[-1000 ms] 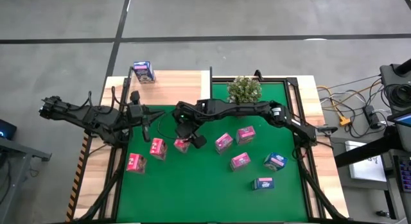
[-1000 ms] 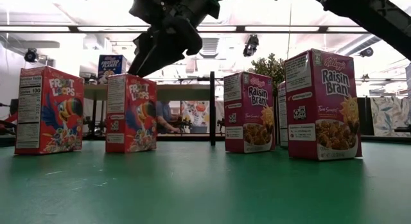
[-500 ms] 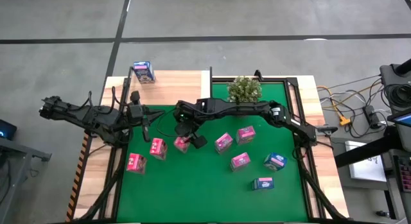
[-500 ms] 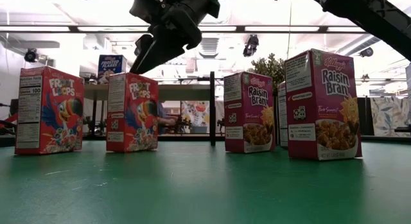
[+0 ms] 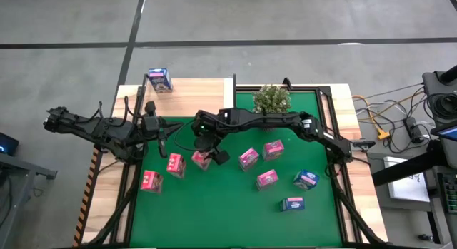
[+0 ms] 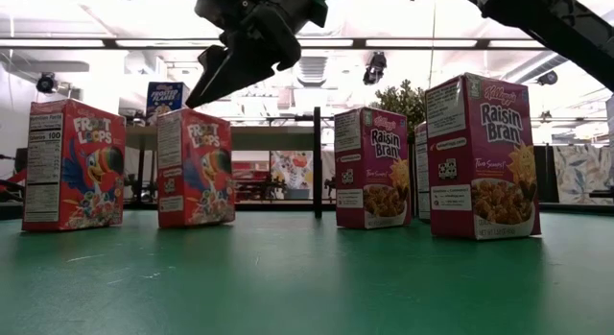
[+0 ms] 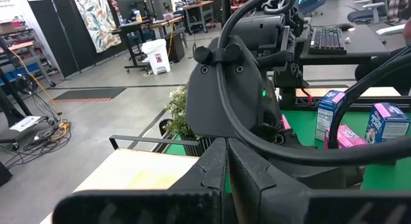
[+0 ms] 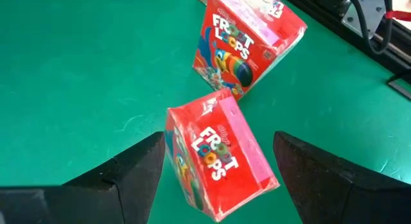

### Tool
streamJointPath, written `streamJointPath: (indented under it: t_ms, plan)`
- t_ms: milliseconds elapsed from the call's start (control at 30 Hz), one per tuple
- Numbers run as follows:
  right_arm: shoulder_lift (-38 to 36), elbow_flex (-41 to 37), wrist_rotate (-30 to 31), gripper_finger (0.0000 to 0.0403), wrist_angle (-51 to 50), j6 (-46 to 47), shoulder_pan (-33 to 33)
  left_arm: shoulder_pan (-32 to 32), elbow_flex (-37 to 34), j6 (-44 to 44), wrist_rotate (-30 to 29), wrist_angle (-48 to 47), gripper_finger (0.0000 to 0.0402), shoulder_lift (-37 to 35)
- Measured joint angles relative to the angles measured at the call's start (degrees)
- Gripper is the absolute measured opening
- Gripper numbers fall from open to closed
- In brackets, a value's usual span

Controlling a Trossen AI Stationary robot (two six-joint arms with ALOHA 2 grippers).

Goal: Stack cereal on shelf
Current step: Put the right red cereal box on the shelf

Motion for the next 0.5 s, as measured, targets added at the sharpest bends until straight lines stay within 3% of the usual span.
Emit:
streamJointPath:
  t_ms: [500]
  plan:
    - [0.07, -0.79, -0.28, 0.0281, 2.03, -1.28, 0.00, -0.01, 0.00, 0.00, 0.02, 0.00, 0.0000, 0.00]
